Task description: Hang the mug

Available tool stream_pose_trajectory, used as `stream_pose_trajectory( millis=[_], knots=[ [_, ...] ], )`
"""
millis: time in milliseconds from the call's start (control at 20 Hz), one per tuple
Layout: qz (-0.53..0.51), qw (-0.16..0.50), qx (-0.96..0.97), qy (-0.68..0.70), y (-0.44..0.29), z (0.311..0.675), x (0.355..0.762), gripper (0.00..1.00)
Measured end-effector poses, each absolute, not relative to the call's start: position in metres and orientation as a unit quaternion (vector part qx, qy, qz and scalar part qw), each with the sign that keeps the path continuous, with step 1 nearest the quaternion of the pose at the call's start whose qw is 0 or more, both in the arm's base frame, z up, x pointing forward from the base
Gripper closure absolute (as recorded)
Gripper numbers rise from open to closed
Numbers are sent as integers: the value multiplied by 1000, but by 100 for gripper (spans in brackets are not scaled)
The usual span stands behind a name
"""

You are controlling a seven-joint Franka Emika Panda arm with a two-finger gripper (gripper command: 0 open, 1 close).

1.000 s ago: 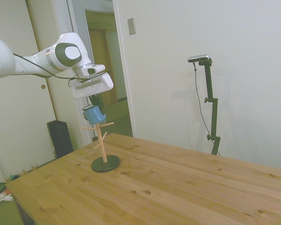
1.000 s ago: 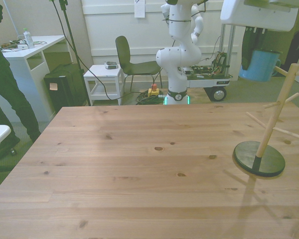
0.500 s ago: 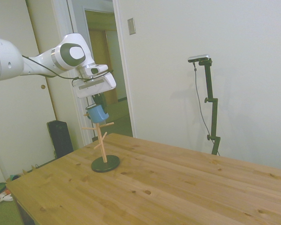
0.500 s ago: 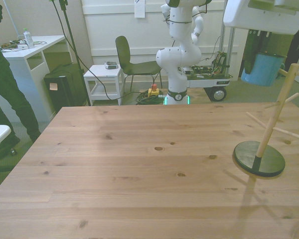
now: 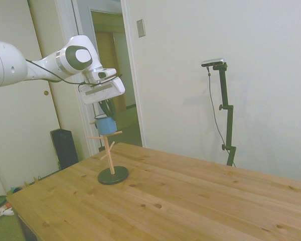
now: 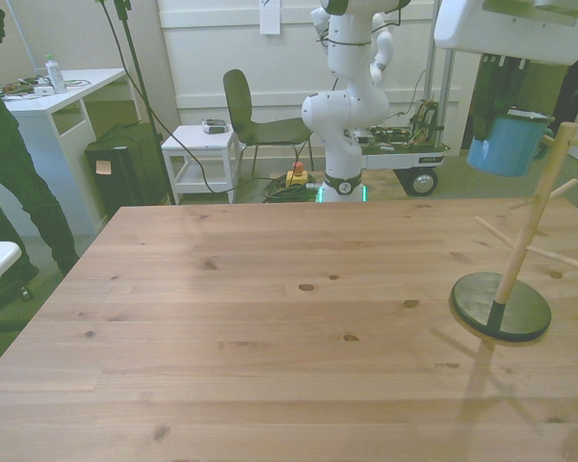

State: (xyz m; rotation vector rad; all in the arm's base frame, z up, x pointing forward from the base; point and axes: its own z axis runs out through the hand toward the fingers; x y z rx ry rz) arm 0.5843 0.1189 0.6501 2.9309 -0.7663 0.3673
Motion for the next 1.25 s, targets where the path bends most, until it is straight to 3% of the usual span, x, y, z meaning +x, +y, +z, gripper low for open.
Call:
stream_pose_trajectory(
  millis=[600,950,1250],
  knots=[
    [124,43,958,-256,119,655,581,0],
    [156,34,945,-287,66,692,507,0],
    [136,17,940,-312,-9,631,473,0]
  ],
)
